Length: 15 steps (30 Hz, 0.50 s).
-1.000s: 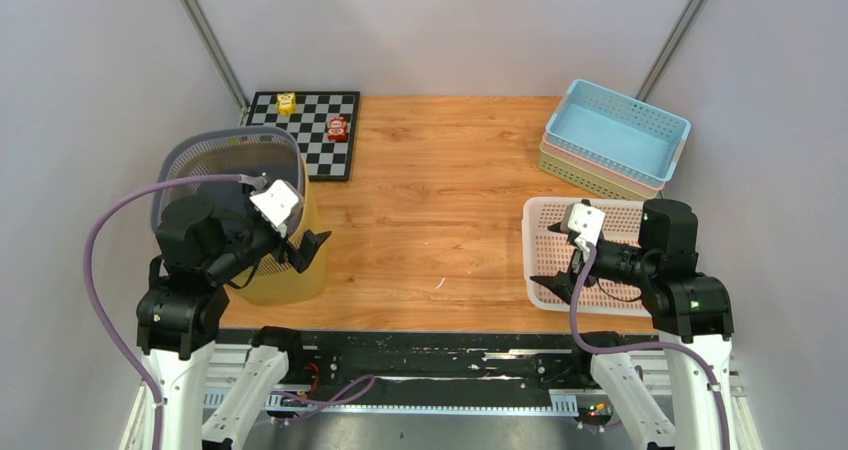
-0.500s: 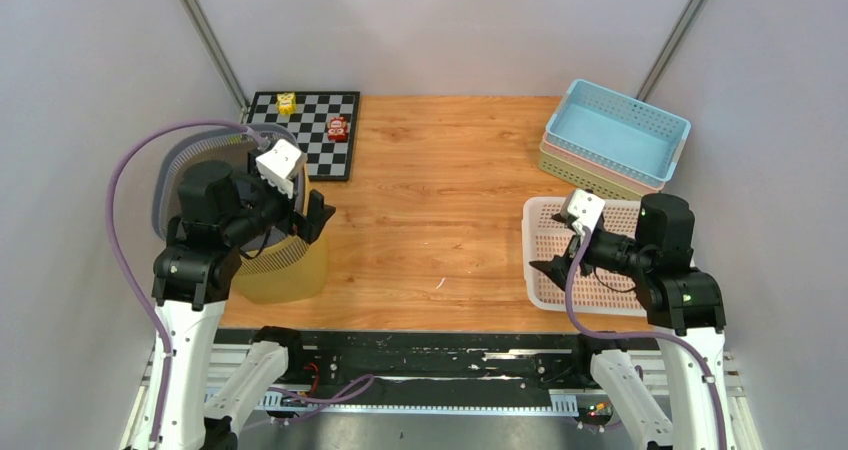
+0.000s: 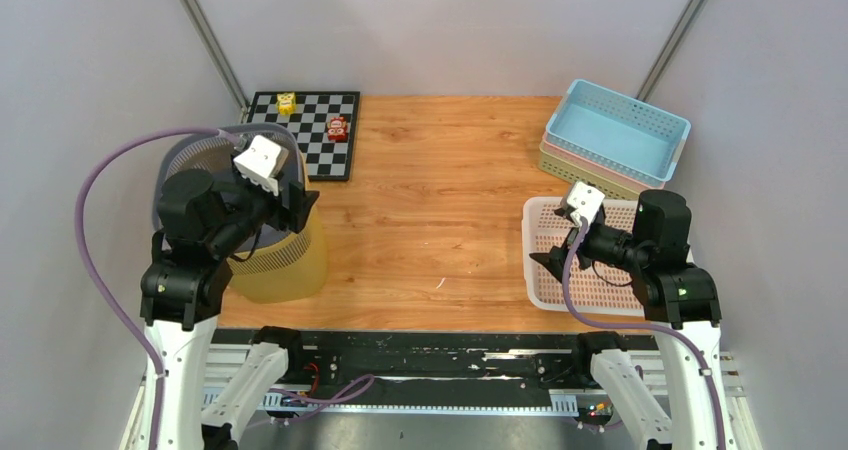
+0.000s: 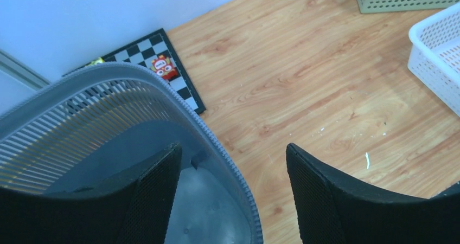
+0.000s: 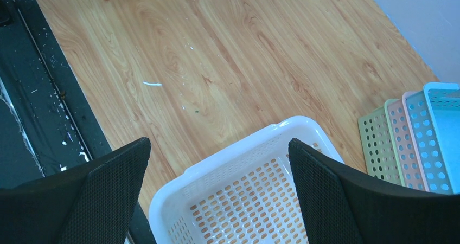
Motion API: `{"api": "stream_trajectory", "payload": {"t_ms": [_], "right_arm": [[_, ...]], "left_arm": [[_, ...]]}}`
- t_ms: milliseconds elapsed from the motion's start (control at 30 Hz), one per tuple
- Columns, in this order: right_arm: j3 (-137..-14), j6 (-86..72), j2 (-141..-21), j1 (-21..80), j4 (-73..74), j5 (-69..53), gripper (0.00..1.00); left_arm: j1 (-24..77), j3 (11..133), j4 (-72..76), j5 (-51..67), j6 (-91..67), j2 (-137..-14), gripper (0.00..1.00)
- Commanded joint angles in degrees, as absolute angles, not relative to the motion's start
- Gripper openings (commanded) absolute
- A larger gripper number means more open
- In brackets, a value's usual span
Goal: Turn the large container upside down
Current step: Adjust the multiple containers at the center of the board.
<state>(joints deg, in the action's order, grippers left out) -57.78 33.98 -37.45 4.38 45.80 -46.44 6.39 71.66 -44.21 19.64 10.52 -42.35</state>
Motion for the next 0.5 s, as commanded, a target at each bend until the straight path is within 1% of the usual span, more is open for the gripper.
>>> {"api": "stream_trajectory", "payload": {"t_ms": [0, 100, 333, 467], "right_arm": [[-56.86, 32.68, -37.7, 4.91, 44.75, -45.93, 0.99], [-56.73, 32.54, -37.62, 4.99, 44.66, -45.8, 0.99], [-56.37, 32.48, -37.62, 5.1, 44.48, -45.74, 0.99], [-56.12, 32.47, -37.62, 5.17, 44.42, -45.7, 0.99]], "left_arm": [[5.91, 73.75, -44.1, 17.92, 10.15, -42.07, 0.71], [5.89, 74.61, -45.76, 17.08, 10.69, -43.15, 0.68], [5.92, 75.99, -49.89, 16.94, 11.95, -45.15, 0.68], [5.9, 76.7, -52.23, 17.05, 12.79, -46.16, 0.66]]}}
